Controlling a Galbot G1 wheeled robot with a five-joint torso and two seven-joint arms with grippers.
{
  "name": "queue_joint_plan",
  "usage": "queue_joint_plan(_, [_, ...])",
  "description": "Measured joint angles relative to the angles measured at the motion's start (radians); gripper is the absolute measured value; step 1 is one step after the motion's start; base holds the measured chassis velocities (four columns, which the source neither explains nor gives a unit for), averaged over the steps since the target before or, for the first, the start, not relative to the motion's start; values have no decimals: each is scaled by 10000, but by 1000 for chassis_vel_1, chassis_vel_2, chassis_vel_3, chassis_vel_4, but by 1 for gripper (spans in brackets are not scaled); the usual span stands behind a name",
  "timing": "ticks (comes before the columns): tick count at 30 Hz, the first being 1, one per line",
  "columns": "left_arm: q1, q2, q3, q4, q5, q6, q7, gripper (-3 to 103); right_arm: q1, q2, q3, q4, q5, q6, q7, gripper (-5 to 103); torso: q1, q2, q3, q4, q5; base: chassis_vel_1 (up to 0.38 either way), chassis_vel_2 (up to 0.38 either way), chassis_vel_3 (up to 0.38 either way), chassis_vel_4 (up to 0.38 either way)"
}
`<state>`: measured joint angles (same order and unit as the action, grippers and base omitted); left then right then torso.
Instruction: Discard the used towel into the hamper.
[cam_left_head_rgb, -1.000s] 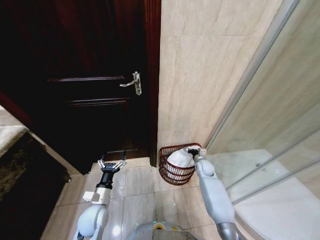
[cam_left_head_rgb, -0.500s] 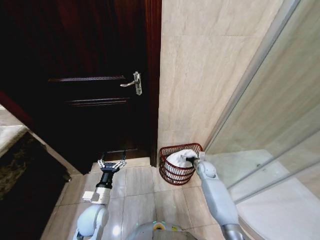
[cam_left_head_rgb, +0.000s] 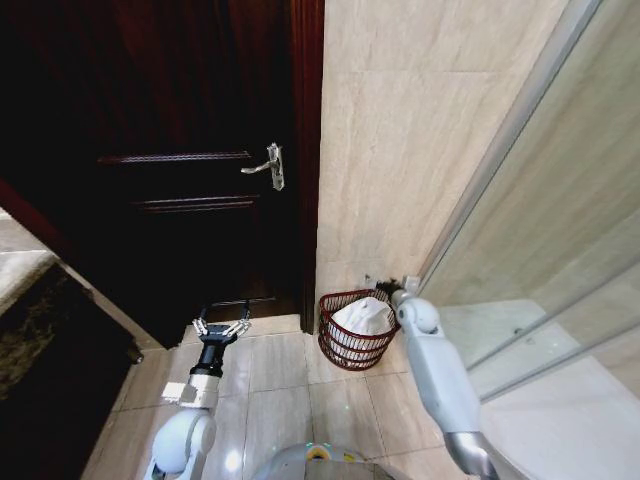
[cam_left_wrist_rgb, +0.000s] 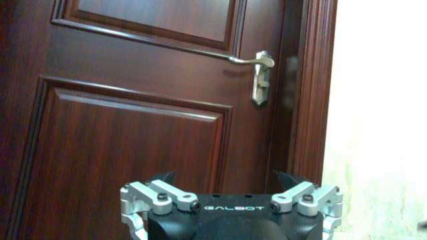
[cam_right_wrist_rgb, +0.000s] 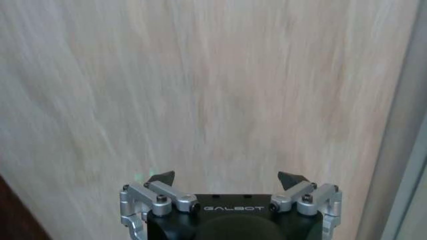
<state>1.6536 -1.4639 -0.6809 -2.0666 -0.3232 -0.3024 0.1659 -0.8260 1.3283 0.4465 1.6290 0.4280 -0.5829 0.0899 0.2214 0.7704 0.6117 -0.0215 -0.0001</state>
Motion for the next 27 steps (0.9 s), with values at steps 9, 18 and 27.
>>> queue_joint_plan(9, [0, -64, 16, 85, -21, -111, -76, 100, -1110, -483, 165, 1894, -102, 1219, -59, 100, 0, 0, 0, 0, 3, 0, 0, 0, 0])
queue_joint_plan(18, [-41, 195, 1, 65, -619, 227, -195, 100, -3046, 634, 625, 2294, -2335, 4731, -738, 100, -1, 1, -1, 3, 1, 0, 0, 0, 0])
queue_joint_plan(27, [-777, 799, -51, 423, -818, 873, -439, 100, -5200, 1374, 810, 3182, -3369, 5711, -767, 100, -2, 1, -2, 0, -1, 0, 0, 0, 0])
